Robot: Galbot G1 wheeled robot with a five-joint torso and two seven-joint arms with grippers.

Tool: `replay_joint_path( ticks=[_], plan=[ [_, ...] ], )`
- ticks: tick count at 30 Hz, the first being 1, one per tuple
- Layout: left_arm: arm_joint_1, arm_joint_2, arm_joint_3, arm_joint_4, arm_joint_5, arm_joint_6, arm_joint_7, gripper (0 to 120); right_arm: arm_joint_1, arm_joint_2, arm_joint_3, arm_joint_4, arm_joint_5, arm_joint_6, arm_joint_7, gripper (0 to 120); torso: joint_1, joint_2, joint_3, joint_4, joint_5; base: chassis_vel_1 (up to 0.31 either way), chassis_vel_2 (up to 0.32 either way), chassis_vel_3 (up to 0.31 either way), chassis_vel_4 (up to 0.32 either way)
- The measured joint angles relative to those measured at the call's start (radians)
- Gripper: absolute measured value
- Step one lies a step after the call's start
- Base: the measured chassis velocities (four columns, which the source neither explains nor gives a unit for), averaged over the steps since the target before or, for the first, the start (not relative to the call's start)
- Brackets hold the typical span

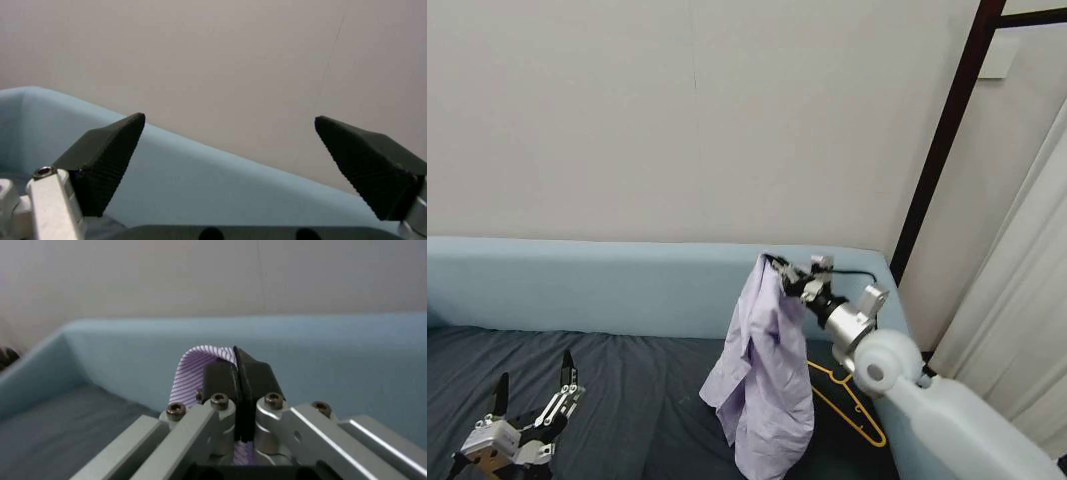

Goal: Pick up the clothes from the sofa and hang them on the clothes hanger.

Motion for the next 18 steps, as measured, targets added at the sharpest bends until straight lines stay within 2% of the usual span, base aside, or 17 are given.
replay_joint_path(
  ticks=[4,7,8,10,13,15,18],
  plan=[
    [-0.001,-0.001,0.002,0.001,0.0,-0.001,0.0,100,-0.007,0.052,-0.049,-0.119,-0.132,-0.013,0.065,0,0.0,0.0,0.0,-0.0001,0.0,0.0,0.0,0.0,0.0],
    [-0.002,-0.002,0.004,0.009,-0.001,-0.003,0.0,100,0.003,0.106,-0.06,-0.202,-0.182,-0.01,0.145,15,0.0,0.0,0.0,0.0,0.0,0.0,0.0,0.0,0.0],
    [-0.002,-0.002,0.004,0.009,-0.001,-0.003,0.0,100,0.003,0.106,-0.06,-0.202,-0.182,-0.01,0.145,15,0.0,0.0,0.0,0.0,0.0,0.0,0.0,0.0,0.0],
    [-0.004,-0.002,0.005,0.014,-0.001,-0.004,0.0,100,0.021,0.126,-0.06,-0.23,-0.19,0.018,0.153,23,0.0,0.0,0.0,0.0001,-0.0002,0.0,0.0,0.0,0.0],
    [-0.007,-0.006,0.012,0.019,0.0,-0.004,0.001,100,0.043,0.132,-0.06,-0.242,-0.191,0.048,0.145,36,0.0,0.0,0.0,0.0,-0.0003,0.0,0.0,0.0,0.0],
    [-0.008,-0.008,0.015,0.02,0.001,-0.004,0.001,100,0.047,0.132,-0.059,-0.242,-0.189,0.053,0.143,38,0.0,0.0,0.0,0.0,-0.0003,0.0,0.0,0.0,0.0],
    [-0.008,-0.013,0.021,0.021,0.006,-0.004,0.001,100,0.049,0.13,-0.056,-0.231,-0.178,0.058,0.141,50,0.0,0.0,0.0,0.0,-0.0002,0.0,0.0,0.0,0.0]
  ],
)
